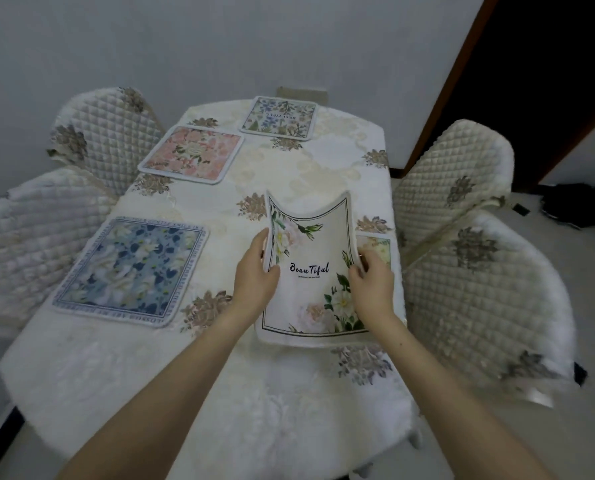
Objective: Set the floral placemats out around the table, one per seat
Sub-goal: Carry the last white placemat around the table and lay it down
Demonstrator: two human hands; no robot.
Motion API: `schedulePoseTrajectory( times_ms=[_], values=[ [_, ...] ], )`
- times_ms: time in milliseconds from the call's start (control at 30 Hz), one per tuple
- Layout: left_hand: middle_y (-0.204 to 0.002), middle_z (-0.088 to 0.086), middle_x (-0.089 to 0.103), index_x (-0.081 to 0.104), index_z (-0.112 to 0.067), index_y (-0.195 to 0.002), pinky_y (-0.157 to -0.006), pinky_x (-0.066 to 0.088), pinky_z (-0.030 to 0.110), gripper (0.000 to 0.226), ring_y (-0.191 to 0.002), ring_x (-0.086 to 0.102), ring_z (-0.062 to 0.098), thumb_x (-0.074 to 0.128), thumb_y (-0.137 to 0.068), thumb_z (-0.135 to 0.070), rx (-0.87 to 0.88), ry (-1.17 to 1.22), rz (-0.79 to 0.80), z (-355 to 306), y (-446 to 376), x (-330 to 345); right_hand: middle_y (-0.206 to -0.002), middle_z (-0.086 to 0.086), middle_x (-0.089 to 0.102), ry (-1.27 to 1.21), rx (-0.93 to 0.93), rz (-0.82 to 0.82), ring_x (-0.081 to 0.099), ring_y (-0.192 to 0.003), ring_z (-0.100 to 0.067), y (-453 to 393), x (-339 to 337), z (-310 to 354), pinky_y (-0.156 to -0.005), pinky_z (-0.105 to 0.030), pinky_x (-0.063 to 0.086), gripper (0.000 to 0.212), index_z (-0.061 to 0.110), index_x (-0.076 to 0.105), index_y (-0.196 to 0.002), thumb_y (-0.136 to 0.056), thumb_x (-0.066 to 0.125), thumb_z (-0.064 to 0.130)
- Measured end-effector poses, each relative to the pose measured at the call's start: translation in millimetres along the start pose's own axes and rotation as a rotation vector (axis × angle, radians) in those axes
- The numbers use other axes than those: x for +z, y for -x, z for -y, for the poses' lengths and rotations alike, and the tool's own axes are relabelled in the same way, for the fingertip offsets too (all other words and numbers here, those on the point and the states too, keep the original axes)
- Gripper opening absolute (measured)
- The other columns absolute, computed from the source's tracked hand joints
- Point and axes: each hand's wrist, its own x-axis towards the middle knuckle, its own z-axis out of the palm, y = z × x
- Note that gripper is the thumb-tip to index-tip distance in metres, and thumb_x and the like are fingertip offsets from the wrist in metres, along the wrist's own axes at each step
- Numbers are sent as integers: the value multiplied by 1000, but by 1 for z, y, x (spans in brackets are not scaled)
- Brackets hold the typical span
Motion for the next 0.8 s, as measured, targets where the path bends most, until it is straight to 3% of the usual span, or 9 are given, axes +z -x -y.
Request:
schedulePoseTrajectory(
  times_ms=[100,233,300,367,400,500,633,733,800],
  values=[
    [-127,12,55,30,-32,-143,-78,50,37,66,-105,57,34,54,-86,-6,46,5,70,-6,36,13,-76,9,57,-57,76,-60,51,-54,3,41,-27,-8,-47,-5,37,30,9,59,-114,-89,46,-1],
    [-125,9,57,33,-32,-141,-61,45,8,67,-90,57,19,54,-85,-3,141,29,168,-11,66,28,-80,15,63,-99,143,-181,56,-58,1,88,-59,-12,-50,-6,41,31,19,62,-109,-87,49,1],
    [-127,11,56,34,-33,-140,-71,51,18,66,-98,57,23,54,-85,-3,164,41,226,-15,77,35,-84,11,67,-86,184,-232,57,-62,3,107,-71,-13,-52,-7,43,32,17,64,-110,-86,50,1],
    [-130,13,53,34,-33,-140,-87,50,42,66,-110,54,32,55,-85,-4,176,46,295,-20,87,43,-84,14,66,-71,204,-308,58,-67,8,124,-82,-14,-55,-4,43,32,17,65,-109,-85,51,-1],
    [-130,13,53,35,-32,-140,-90,48,46,66,-112,54,34,55,-84,-4,194,47,327,-22,93,47,-85,14,67,-67,217,-337,59,-69,8,133,-87,-15,-58,-4,43,32,15,65,-108,-85,51,-1],
    [-123,10,59,37,-31,-138,-78,49,30,65,-107,57,33,55,-83,-3,281,51,407,-30,107,65,-84,8,67,-41,260,-425,57,-69,4,158,-103,-18,-62,-10,42,31,15,65,-105,-84,50,-2],
    [-126,9,58,36,-32,-139,-85,51,41,66,-107,58,30,54,-82,-3,331,42,522,-47,126,99,-65,12,56,49,258,-543,51,-59,4,186,-137,-31,-51,-6,36,33,21,64,-98,-82,48,-2],
    [-109,-5,61,39,-38,-133,-63,45,8,65,-84,57,5,54,-80,-3,404,62,574,-68,143,132,-64,10,55,118,304,-589,50,-56,-1,197,-171,-48,-51,-8,35,30,15,64,-103,-83,47,0],
    [-102,-12,58,41,-41,-130,-62,42,5,66,-82,54,2,54,-78,-2,446,74,611,-84,155,158,-68,2,60,156,325,-608,52,-60,-7,201,-196,-61,-53,-13,36,30,14,64,-104,-83,47,1]
  ],
)
